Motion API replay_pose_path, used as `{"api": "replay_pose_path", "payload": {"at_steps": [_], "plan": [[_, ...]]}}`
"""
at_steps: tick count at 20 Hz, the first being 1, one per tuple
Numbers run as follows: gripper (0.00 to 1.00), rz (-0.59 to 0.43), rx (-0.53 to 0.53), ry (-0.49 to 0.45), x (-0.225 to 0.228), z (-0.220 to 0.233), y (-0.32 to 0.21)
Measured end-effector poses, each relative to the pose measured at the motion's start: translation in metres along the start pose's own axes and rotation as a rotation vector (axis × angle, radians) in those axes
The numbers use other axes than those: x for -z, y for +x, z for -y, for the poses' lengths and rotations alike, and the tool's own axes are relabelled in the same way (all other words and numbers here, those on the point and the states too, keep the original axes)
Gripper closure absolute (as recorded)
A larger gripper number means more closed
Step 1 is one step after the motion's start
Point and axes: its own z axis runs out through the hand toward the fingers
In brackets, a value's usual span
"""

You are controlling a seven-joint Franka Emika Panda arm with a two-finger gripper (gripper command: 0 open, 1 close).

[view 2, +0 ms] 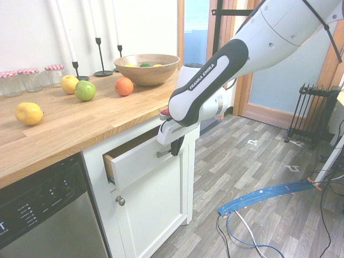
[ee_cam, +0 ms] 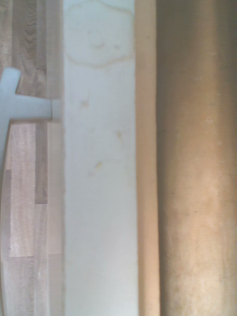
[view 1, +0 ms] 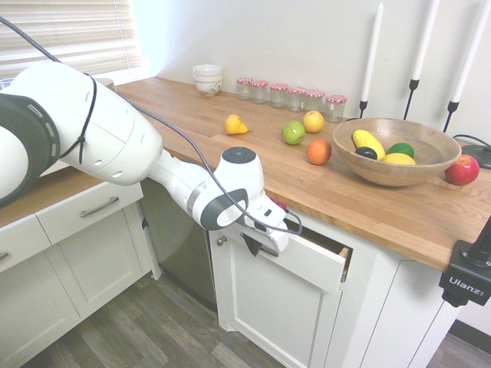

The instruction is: Close the drawer

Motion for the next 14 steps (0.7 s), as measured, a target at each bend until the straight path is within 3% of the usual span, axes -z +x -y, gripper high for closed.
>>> {"api": "replay_pose_path", "payload": {"at_steps": [14], "plan": [[1.00,0.020,-0.014,-0.025,-0.015,0.018,0.017]]}}
